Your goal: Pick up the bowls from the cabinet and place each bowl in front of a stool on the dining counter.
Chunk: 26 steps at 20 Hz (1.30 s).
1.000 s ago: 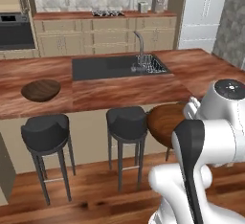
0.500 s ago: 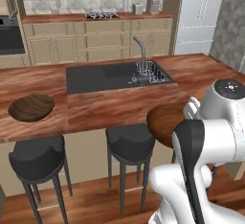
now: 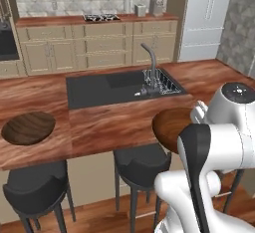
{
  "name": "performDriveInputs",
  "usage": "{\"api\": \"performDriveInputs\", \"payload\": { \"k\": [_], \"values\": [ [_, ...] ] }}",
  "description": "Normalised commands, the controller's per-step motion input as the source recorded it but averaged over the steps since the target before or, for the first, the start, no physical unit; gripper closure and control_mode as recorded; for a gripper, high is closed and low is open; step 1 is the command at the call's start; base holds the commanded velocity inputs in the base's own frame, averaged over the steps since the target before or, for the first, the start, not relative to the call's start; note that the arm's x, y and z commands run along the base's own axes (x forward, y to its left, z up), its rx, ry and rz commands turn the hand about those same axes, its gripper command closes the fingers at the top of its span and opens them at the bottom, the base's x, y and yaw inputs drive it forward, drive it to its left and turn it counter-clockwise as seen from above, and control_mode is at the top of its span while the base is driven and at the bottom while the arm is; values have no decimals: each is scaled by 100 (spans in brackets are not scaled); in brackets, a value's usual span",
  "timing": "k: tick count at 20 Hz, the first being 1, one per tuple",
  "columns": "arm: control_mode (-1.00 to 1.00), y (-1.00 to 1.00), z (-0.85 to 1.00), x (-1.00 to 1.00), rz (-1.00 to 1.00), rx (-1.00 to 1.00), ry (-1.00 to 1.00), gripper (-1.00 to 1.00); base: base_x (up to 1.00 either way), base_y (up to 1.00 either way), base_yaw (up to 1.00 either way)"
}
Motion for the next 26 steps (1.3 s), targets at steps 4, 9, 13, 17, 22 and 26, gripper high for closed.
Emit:
{"api": "performDriveInputs", "payload": {
  "k": [4, 9, 13, 17, 22, 26],
  "values": [
    [100, 0, 0, 0, 0, 0, 0, 100, 58, 0, 0],
    [100, 0, 0, 0, 0, 0, 0, 100, 39, 0, 0],
    [-100, 0, -5, 18, 0, 0, 0, 100, 16, 0, 0],
    [-100, 0, -14, 56, 0, 9, 0, 100, 0, 0, 0],
    [-100, 0, -24, 74, 8, 19, 0, 100, 0, 0, 0],
    [-100, 0, -15, 73, 11, 14, 0, 100, 0, 0, 0]
  ]
}}
